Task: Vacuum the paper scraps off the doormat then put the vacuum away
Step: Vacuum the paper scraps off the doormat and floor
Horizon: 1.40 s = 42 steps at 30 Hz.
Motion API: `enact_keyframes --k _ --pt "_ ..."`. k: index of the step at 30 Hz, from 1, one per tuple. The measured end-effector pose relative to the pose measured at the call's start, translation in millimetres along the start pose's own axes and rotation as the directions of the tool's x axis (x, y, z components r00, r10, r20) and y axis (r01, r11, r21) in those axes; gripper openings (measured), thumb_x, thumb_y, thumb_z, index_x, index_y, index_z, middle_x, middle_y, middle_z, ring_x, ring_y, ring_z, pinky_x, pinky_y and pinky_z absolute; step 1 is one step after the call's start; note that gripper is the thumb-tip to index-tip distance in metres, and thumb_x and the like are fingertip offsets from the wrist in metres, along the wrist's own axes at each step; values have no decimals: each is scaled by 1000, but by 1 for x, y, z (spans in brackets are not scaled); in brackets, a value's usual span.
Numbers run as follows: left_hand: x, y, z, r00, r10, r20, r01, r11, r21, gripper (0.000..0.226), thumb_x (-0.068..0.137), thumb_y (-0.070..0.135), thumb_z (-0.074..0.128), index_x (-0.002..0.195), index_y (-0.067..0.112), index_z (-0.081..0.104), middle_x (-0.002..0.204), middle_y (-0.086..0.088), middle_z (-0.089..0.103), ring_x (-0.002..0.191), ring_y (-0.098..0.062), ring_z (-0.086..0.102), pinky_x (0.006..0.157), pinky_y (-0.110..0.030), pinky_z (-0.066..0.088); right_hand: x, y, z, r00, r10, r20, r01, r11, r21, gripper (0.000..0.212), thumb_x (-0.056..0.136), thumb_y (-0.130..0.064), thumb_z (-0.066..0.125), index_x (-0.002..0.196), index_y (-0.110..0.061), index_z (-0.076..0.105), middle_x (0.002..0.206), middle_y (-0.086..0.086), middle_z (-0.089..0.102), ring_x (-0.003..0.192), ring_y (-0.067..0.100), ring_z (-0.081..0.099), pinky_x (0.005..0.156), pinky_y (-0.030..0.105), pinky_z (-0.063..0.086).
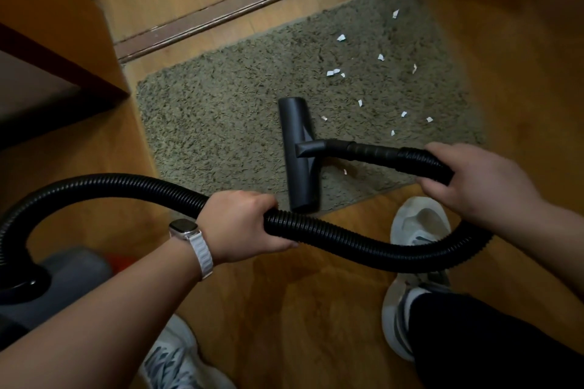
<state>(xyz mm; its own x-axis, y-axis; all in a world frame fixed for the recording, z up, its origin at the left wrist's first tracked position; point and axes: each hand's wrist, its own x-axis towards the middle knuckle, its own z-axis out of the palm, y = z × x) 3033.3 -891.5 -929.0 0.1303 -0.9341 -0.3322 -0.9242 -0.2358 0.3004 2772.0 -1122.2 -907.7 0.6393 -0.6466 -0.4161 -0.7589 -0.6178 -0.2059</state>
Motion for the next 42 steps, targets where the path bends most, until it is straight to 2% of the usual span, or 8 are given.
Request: enact_keyframes --k 7,10,15,19,23,28,32,42 --pt "2 0 0 999 -26 -28 25 999 -32 70 62 90 42 73 24 63 61 9 59 59 -14 62 51 -30 49 2 19 -15 988 108 -109 -91 985 150 23 84 -37 68 106 -28 64 81 2 61 74 28 57 58 38 47" --pt "3 2 -1 999 -49 -19 49 998 -33 72 61 91 39 75 25 63 62 10 60 60 -14 62 54 -29 49 9 23 -17 980 137 -145 -117 984 137 24 86 -36 68 106 -25 63 77 3 59 72 29 56 60 41 49" --pt "5 0 -7 997 -77 -13 77 997 -28 70 61 91 39 76 26 61 62 11 59 60 -12 60 53 -28 47 27 14 -17 987 122 -107 -110 988 113 28 88 -40 65 112 -25 61 81 2 60 75 27 56 60 38 48" --pt "3 -3 -5 999 -46 -19 46 999 -9 68 62 90 39 73 26 61 62 11 58 58 -12 60 51 -27 45 35 -3 -9 995 41 -86 -33 995 91 30 88 -44 62 115 -30 59 86 1 59 81 26 56 59 33 38" --pt "-1 -6 0 999 -53 8 53 999 7 69 62 92 38 73 27 59 62 11 58 60 -11 61 51 -27 46 39 -11 -6 998 -19 -60 23 998 65 35 88 -44 63 119 -30 59 91 2 61 87 28 59 64 36 46" --pt "3 -4 1 997 -76 17 76 997 -24 73 59 93 35 76 27 60 62 10 59 61 -12 61 53 -28 47 31 8 -15 994 63 -89 -53 992 111 25 87 -39 66 110 -29 63 81 -1 59 75 24 55 59 36 44" --pt "9 -1 -5 995 -96 14 97 995 -36 71 59 93 37 78 29 61 64 12 59 64 -10 61 54 -27 47 26 16 -21 979 171 -108 -158 980 120 30 88 -40 67 115 -26 63 81 2 60 73 24 52 59 36 45" --pt "5 -3 -2 998 -57 8 57 998 7 66 61 91 39 75 29 58 62 12 56 61 -12 61 52 -26 42 25 -6 -14 996 64 -58 -59 994 91 37 87 -37 69 121 -23 63 95 5 64 80 21 51 64 37 47"
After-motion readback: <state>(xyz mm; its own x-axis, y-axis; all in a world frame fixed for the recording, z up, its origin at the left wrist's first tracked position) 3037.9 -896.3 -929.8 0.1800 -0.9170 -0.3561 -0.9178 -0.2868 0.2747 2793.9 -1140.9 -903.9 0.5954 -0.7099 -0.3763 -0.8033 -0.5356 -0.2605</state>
